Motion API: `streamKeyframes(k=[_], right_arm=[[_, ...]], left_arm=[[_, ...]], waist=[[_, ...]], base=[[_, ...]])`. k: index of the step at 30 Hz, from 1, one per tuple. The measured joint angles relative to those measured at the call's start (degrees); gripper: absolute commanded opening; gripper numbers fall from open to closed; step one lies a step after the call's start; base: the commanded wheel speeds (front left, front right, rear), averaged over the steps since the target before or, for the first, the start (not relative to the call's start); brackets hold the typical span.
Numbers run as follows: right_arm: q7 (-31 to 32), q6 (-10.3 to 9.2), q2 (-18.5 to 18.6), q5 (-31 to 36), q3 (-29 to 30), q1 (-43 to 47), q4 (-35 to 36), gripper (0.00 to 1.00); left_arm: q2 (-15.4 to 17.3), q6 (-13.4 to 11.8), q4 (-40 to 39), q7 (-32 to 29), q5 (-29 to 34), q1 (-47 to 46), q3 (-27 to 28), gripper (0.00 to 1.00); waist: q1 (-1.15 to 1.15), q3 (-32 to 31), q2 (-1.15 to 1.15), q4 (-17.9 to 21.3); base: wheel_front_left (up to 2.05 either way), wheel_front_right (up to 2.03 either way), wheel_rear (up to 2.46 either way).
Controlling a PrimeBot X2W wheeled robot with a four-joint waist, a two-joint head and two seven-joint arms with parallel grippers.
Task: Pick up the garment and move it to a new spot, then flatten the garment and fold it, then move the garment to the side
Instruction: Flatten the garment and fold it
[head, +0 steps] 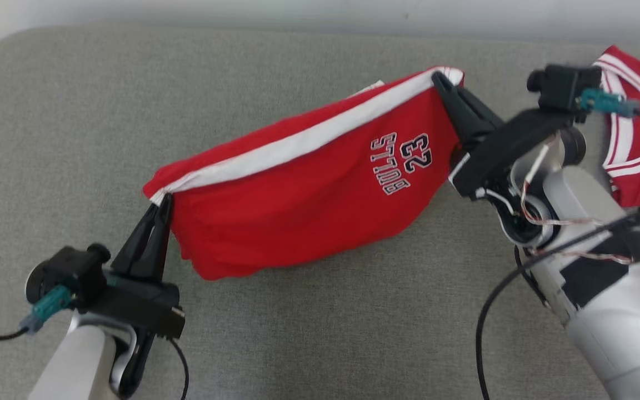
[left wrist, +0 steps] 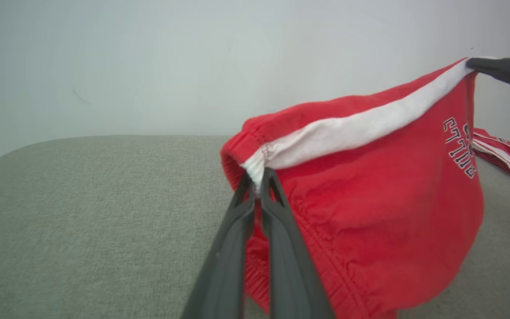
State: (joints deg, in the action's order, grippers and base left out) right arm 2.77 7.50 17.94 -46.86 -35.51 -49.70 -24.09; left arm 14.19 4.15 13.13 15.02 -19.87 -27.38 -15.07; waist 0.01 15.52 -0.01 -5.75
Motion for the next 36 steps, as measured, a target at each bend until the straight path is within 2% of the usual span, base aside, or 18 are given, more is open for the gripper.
streamKeyframes(k=[14,22,30,31,32,33,36], right_arm=[[-3.63,0.00,-4.80,-1.35,-8.46,-18.71,-23.73,0.00],[-6.44,0.00,-7.08,-2.77,-11.25,-24.21,-32.28,0.00],[-9.85,0.00,-7.70,-3.82,-14.06,-26.05,-36.57,0.00],[-10.46,0.00,-7.66,-4.01,-14.34,-26.25,-36.83,0.42],[-10.71,0.00,-7.76,-4.30,-14.60,-26.31,-37.10,0.97],[-10.85,0.00,-7.89,-4.93,-14.86,-26.31,-37.41,1.00],[-10.94,0.00,-7.97,-6.01,-15.67,-26.28,-37.79,1.00]], left_arm=[[-3.59,2.29,9.46,-0.01,0.77,-11.54,0.44,0.00],[-5.75,2.81,11.54,-0.01,1.85,-14.07,1.60,0.00],[-7.23,3.15,12.69,-0.01,2.79,-14.82,2.52,0.00],[-7.32,3.16,12.85,-0.01,2.80,-14.82,2.67,0.00],[-7.38,3.18,12.91,-0.01,2.94,-14.82,2.93,0.28],[-7.43,3.19,12.88,-0.01,3.23,-14.81,3.15,0.98],[-7.71,3.24,12.58,-0.01,4.22,-14.23,3.67,1.00]], waist=[[0.01,9.19,0.00,-2.36],[0.00,12.81,0.00,-3.95],[0.00,13.97,-0.01,-5.43],[0.00,13.89,-0.01,-5.50],[0.00,13.76,0.00,-5.53],[-0.01,13.60,-0.01,-5.55],[-0.01,12.95,0.00,-5.50]], base=[[0.00,0.00,0.00],[0.00,0.00,0.00],[0.00,0.00,0.00],[0.00,0.00,0.00],[0.00,0.00,0.00],[0.00,0.00,0.00],[0.00,0.00,0.00]])
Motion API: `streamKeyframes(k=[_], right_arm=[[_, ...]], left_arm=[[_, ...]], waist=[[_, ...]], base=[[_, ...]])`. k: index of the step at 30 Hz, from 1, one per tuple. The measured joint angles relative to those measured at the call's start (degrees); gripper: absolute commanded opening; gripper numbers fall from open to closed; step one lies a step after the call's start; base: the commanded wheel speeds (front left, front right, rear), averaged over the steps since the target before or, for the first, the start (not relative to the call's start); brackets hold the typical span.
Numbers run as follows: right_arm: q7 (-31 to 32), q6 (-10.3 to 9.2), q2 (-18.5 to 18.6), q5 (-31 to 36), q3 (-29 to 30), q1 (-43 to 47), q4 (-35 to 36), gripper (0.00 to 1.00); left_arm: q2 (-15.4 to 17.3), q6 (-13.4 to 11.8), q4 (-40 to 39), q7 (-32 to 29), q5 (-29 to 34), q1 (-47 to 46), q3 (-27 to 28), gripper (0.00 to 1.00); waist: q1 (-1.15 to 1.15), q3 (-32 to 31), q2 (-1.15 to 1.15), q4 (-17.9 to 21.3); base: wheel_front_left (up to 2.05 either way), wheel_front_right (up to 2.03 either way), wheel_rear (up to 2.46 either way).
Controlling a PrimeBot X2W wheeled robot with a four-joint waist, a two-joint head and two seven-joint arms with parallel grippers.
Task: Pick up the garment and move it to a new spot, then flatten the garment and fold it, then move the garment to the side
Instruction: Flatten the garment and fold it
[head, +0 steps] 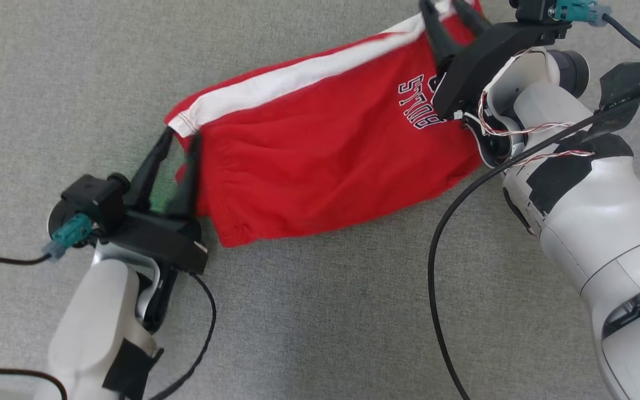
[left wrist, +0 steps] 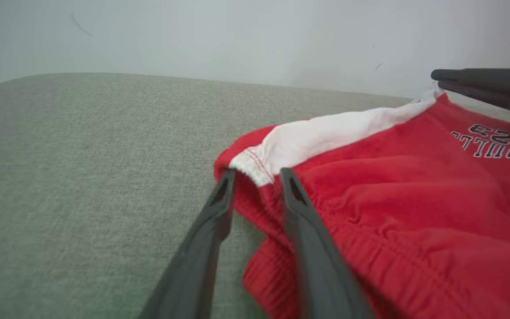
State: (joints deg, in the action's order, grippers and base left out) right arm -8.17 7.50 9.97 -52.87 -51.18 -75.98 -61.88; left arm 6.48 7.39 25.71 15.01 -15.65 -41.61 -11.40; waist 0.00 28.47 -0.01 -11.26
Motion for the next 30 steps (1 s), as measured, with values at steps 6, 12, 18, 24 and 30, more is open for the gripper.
streamKeyframes(k=[6,12,18,24,30], right_arm=[[0.18,0.00,1.25,-2.33,-1.99,1.29,0.65,1.00],[-2.01,0.00,3.36,-4.42,-3.85,4.61,3.37,1.00],[-3.99,0.00,5.52,-6.21,-5.64,8.38,5.93,1.00],[-5.00,0.00,7.57,-6.84,-7.02,12.18,7.23,1.00],[-5.82,0.00,9.50,-8.06,-7.44,17.50,8.35,1.00]], left_arm=[[-0.42,0.00,-1.91,0.00,1.74,3.82,1.77,1.00],[-1.20,-0.86,-8.10,0.01,3.77,10.18,4.95,1.00],[-1.90,-1.99,-16.00,0.01,5.53,17.06,8.22,1.00],[-2.88,-3.02,-22.02,0.00,7.22,22.28,9.35,1.00],[-3.33,-3.85,-25.95,0.01,7.47,27.21,9.51,1.00]], waist=[[0.00,-2.18,0.01,0.18],[-0.01,-5.10,0.01,0.53],[-0.01,-8.20,0.01,1.10],[-0.01,-10.82,0.01,1.56],[-0.01,-13.57,0.01,1.78]], base=[[0.00,0.00,0.00],[0.00,0.00,0.00],[0.00,0.00,0.00],[0.00,0.00,0.00],[0.00,0.00,0.00]])
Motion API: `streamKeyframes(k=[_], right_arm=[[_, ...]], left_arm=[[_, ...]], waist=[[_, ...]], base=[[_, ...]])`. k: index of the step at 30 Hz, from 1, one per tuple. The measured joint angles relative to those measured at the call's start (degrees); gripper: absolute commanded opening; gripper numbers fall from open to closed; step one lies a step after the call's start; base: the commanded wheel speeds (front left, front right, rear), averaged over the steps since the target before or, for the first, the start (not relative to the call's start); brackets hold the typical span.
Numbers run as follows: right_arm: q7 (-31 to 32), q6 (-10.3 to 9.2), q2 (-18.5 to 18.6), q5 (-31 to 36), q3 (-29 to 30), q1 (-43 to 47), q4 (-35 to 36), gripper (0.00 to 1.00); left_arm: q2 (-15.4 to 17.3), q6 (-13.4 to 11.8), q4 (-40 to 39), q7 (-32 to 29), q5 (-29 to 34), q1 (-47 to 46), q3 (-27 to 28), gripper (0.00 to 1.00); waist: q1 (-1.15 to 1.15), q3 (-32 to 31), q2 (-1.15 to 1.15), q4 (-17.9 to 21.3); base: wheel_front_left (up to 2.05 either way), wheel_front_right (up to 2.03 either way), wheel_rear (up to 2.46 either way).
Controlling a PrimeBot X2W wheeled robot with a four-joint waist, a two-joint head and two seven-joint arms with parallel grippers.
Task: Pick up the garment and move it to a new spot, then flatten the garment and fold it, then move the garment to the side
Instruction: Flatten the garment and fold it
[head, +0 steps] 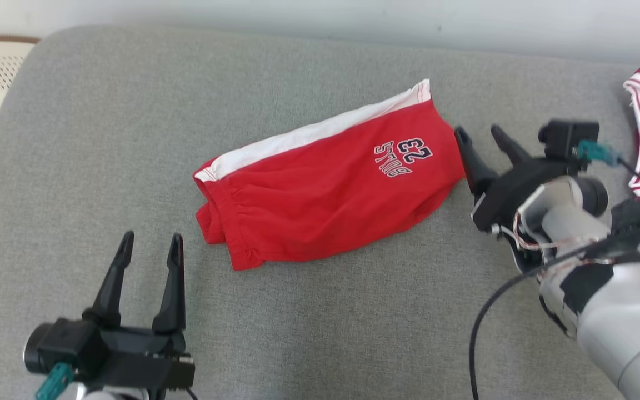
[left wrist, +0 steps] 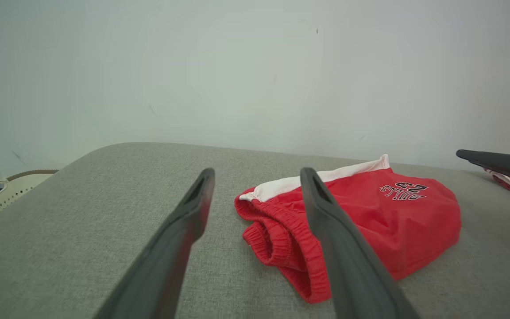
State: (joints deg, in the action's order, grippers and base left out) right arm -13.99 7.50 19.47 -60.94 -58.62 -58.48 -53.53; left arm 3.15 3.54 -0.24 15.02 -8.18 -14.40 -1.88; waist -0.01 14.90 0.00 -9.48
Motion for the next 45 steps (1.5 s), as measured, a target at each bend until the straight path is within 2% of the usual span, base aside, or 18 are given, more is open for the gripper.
streamKeyframes(k=[9,29,30,31,38,45], right_arm=[[-0.08,0.00,0.58,-2.61,0.42,6.43,0.88,1.00],[1.98,0.00,-3.76,-4.35,1.79,4.77,-7.34,1.00],[2.15,0.00,-3.83,-4.27,1.52,4.47,-7.46,0.47],[2.32,0.00,-3.90,-3.99,1.21,4.04,-7.62,0.00],[1.08,0.00,-3.46,-2.14,-0.52,3.83,-7.79,0.00],[-0.44,0.00,-1.94,-1.12,-1.41,7.13,-2.85,0.00]], left_arm=[[-0.19,-1.14,-1.99,0.00,-0.18,3.78,-0.09,1.00],[-0.22,-3.11,-2.16,0.00,-1.96,3.47,-2.50,1.00],[-0.22,-3.13,-2.14,0.00,-1.99,3.43,-2.56,1.00],[-0.22,-3.15,-2.11,0.00,-2.05,3.39,-2.61,1.00],[-0.22,-3.65,-1.20,0.00,-2.27,3.27,-3.12,1.00],[-0.22,-3.69,-0.35,0.00,-2.04,4.60,-2.47,1.00]], waist=[[0.00,-1.76,0.00,0.47],[0.01,0.47,0.00,-3.48],[0.01,0.58,0.00,-3.65],[0.01,0.67,0.00,-3.80],[0.01,0.01,0.00,-4.29],[0.01,-2.67,0.00,-3.52]], base=[[0.00,0.00,0.00],[0.00,0.00,0.00],[0.00,0.00,0.00],[0.00,0.00,0.00],[0.00,0.00,0.00],[0.00,0.00,0.00]])
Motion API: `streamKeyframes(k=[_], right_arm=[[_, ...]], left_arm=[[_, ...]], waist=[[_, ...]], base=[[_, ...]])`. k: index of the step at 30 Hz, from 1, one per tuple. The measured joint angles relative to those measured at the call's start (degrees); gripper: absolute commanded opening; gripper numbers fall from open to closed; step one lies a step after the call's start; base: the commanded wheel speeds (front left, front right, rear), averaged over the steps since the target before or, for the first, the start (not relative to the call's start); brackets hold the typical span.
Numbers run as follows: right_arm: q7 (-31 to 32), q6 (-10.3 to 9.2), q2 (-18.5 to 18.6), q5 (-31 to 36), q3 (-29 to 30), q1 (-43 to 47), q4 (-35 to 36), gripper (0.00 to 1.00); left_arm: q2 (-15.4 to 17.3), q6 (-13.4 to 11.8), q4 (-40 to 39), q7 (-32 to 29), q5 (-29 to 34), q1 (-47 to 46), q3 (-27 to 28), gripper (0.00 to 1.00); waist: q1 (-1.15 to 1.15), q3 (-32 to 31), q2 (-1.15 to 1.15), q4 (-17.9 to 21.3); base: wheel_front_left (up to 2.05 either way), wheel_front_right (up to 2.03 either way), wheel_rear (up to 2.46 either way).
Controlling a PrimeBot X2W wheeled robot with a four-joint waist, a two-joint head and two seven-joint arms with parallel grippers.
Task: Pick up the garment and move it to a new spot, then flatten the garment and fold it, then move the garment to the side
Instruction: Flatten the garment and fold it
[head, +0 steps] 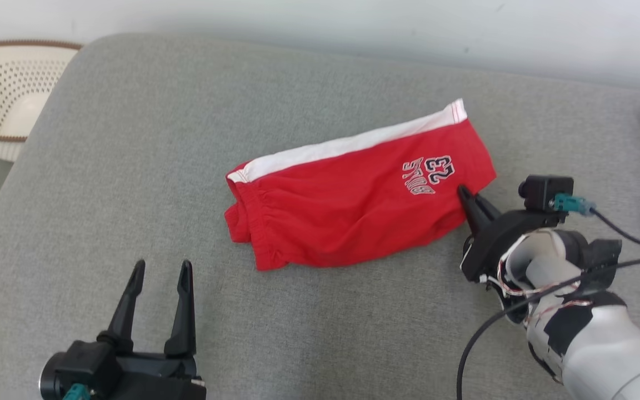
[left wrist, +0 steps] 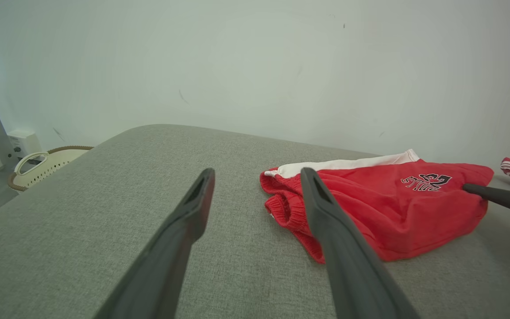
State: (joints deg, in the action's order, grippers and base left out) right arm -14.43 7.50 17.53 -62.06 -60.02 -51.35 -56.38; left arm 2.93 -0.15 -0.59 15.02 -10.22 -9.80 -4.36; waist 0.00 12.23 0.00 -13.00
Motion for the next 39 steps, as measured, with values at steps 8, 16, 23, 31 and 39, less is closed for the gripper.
streamKeyframes(k=[8,16,23,31,39], right_arm=[[-0.38,0.00,2.30,-0.82,1.79,8.21,8.44,0.00],[-0.47,0.00,4.24,-1.04,6.01,17.84,15.69,0.00],[0.53,0.00,4.68,-0.91,9.49,26.21,21.04,0.00],[2.35,0.00,4.89,4.38,16.19,30.94,23.63,0.93],[2.70,0.00,3.57,13.83,23.69,32.71,25.41,1.00]], left_arm=[[-0.02,0.62,0.99,0.00,0.86,2.30,0.07,1.00],[-0.01,1.32,1.49,0.00,1.70,3.93,0.13,1.00],[-0.02,1.55,1.55,0.00,1.77,4.78,-0.02,1.00],[-0.01,1.60,1.68,0.00,1.77,5.15,0.37,1.00],[-0.03,1.58,1.52,0.00,1.78,5.52,1.43,1.00]], waist=[[-0.01,-4.14,0.00,1.92],[-0.01,-7.09,0.00,3.92],[-0.01,-8.50,0.00,4.52],[-0.01,-8.97,0.00,4.85],[0.00,-9.15,0.00,5.92]], base=[[0.00,0.00,0.00],[0.00,0.00,0.00],[0.00,0.00,0.00],[0.00,0.00,0.00],[0.00,0.00,0.00]])
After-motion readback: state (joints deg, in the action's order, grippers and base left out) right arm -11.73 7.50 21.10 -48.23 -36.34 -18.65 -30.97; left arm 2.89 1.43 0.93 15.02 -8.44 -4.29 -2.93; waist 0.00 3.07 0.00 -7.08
